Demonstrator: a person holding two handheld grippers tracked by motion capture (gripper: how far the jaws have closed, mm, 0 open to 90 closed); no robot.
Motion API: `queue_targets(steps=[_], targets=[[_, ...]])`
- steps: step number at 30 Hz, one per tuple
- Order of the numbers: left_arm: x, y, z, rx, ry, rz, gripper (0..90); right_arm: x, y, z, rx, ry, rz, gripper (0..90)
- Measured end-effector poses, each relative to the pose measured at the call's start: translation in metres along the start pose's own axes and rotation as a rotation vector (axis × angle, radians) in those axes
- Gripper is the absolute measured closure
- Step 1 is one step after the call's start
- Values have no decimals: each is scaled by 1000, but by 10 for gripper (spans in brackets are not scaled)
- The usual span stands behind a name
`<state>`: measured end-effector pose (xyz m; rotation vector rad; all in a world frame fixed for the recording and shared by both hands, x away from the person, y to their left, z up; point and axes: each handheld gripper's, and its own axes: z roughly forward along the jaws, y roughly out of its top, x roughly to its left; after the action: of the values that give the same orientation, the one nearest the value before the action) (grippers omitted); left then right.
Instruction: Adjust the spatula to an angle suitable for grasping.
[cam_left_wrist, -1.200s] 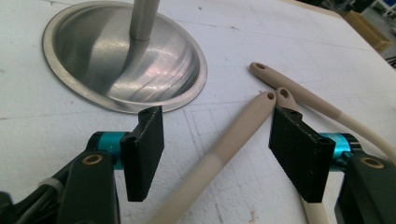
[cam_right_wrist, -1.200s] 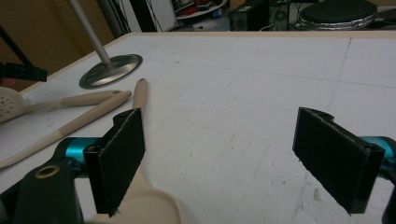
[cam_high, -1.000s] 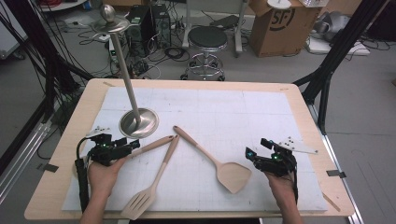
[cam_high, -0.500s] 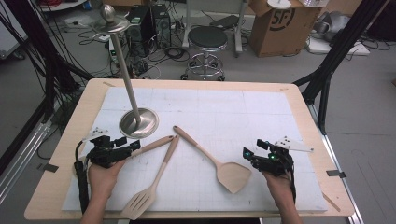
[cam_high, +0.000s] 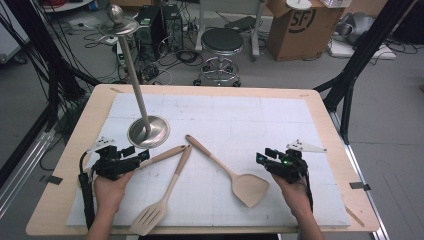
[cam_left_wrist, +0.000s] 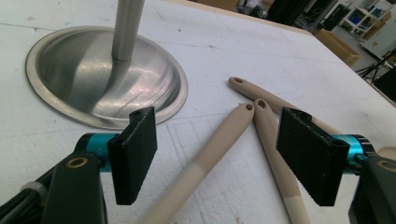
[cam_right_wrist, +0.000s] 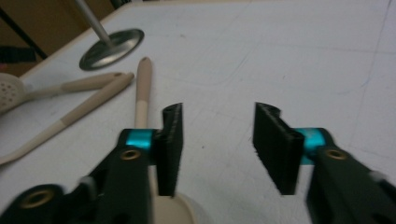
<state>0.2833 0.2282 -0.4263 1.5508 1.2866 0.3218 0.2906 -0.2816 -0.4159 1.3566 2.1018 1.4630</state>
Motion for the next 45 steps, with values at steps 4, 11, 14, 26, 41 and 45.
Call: queue_targets(steps=[4,11,14,26,41,45], targets=[[0,0,0,4,-2,2,297,-2,3,15,99,21,46,735],[-1,-1,2,5,-11,8,300,6,17,41,211,80,89,896],[-2,-1,1,3,-13,7,300,11,21,49,242,85,90,896],[-2,-2,3,17,-10,7,303,26,17,94,480,-1,162,900],[-1,-1,2,9,-3,-2,303,48,11,100,599,29,131,900],[-1,-2,3,15,-5,-3,303,53,7,98,622,56,140,900]])
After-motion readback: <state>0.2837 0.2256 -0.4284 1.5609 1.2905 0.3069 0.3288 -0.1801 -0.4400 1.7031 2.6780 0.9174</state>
